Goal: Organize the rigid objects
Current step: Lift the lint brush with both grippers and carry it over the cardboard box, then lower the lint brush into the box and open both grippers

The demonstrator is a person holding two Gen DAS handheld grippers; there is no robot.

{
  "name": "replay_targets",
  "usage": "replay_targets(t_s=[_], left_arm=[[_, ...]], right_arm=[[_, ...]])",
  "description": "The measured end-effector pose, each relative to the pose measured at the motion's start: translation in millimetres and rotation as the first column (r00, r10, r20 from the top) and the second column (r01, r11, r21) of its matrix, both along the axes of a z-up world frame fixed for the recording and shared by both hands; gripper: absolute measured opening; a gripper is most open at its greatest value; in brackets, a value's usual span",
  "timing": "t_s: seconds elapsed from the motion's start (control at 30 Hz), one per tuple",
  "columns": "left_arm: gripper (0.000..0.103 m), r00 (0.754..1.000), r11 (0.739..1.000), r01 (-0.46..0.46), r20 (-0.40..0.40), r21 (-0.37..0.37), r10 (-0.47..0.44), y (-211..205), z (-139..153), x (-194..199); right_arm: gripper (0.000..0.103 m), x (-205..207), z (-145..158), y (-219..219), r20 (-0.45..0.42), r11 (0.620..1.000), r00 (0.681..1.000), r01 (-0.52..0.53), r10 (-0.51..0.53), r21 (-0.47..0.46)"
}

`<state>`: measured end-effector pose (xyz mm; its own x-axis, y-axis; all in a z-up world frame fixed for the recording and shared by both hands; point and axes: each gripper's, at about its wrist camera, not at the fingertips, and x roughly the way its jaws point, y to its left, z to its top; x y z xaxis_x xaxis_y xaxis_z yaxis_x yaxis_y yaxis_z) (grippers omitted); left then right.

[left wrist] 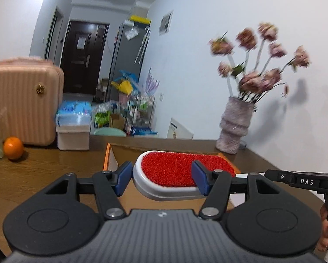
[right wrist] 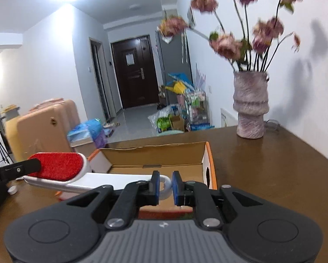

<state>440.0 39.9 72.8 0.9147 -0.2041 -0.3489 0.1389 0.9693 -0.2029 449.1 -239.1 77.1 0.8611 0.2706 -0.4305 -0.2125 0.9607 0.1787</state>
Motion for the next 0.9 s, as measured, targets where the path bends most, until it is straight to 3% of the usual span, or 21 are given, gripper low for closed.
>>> replay_targets(t_s=[0.23, 0.4, 0.43, 0.47, 0.53, 0.57, 0.67, 0.73, 0.9], left_arm=[[0.06, 0.992, 1.0, 0.013, -0.128, 0.023, -0.01, 7, -42, 64], [0.059, 0.96, 0.999, 0.039, -0.277, 0.017, -0.033, 12, -63, 93], [0.05, 0.948, 0.996, 0.089, -0.304, -0.021, -0.091, 13, -66, 96], [0.05, 0.931, 0.988, 0.138, -0.329, -0.074, -0.155, 12, -67, 98], [0.049, 0.915, 0.982, 0.188, -0.36, -0.025, -0.184, -1, -63, 95], [0.05, 0.911, 0.98, 0.2, -0.367, 0.003, -0.185, -7, -61, 94], [0.057, 0.908, 0.978, 0.192, -0.392, 0.075, -0.148, -15, -61, 95], [0.067, 0.907, 0.979, 0.178, -0.404, 0.101, -0.123, -12, -62, 96], [0.075, 0.907, 0.982, 0.131, -0.415, 0.137, -0.063, -1, -51, 91]], right_arm=[[0.013, 79, -40, 11, -0.118, 1.0, 0.993, -0.01, 0.007, -0.025], [0.014, 113, -59, 21, -0.213, 0.993, 0.977, -0.057, 0.035, -0.099], [0.014, 118, -62, 22, -0.241, 0.992, 0.97, -0.064, 0.037, -0.105], [0.007, 122, -64, 23, -0.268, 0.992, 0.961, -0.09, 0.064, -0.087], [0.007, 128, -69, 23, -0.345, 0.978, 0.915, -0.196, 0.209, 0.071], [0.007, 129, -70, 30, -0.383, 0.973, 0.894, -0.219, 0.231, 0.076], [0.009, 121, -66, 59, -0.386, 0.957, 0.89, -0.285, 0.241, -0.058], [0.013, 120, -63, 63, -0.402, 0.95, 0.878, -0.307, 0.259, -0.058], [0.017, 118, -55, 53, -0.419, 0.957, 0.882, -0.276, 0.215, -0.091]])
